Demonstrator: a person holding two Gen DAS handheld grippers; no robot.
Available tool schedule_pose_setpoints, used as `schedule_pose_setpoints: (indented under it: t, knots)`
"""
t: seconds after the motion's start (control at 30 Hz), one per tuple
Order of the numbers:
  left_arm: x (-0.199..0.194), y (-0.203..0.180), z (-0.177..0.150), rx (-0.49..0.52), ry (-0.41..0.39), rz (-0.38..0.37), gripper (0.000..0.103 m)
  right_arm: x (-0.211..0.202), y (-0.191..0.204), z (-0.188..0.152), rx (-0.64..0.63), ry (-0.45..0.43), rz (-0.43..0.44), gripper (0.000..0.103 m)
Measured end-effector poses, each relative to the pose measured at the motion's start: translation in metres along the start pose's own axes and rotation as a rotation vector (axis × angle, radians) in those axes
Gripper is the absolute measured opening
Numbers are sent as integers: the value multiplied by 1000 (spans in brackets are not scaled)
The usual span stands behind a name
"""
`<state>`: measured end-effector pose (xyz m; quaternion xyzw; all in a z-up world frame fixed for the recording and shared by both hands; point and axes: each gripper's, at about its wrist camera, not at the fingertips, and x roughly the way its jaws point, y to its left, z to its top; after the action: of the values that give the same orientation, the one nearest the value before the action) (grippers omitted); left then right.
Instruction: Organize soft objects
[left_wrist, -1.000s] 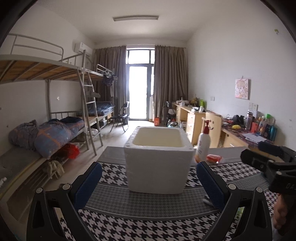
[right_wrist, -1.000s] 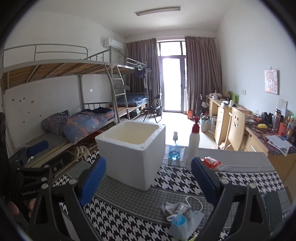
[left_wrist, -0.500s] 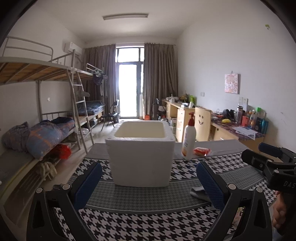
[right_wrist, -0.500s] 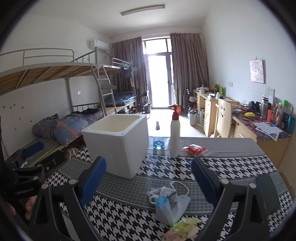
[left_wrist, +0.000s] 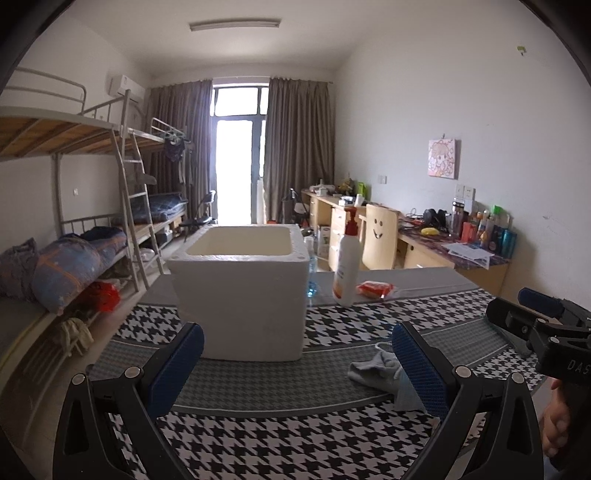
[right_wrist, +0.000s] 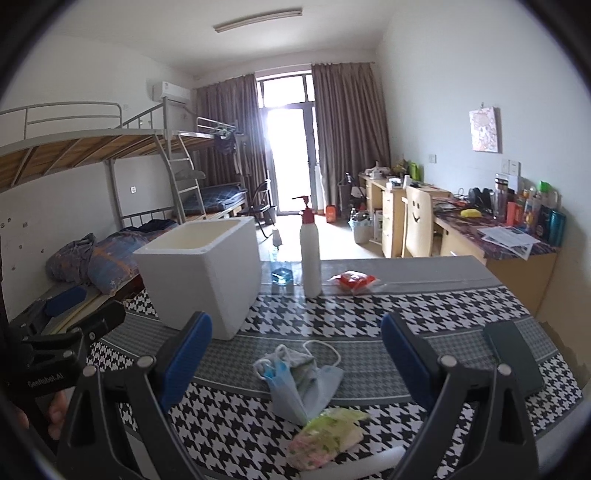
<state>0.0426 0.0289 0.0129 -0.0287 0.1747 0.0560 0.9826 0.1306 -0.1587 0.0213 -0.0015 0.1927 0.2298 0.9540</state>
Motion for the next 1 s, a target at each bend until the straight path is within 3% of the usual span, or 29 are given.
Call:
schedule_pose_setpoints:
  t: [1.0]
  knots:
    - [37,-46,-25,43,131,-179,102,-7,-55,-50,90,108,-78,95]
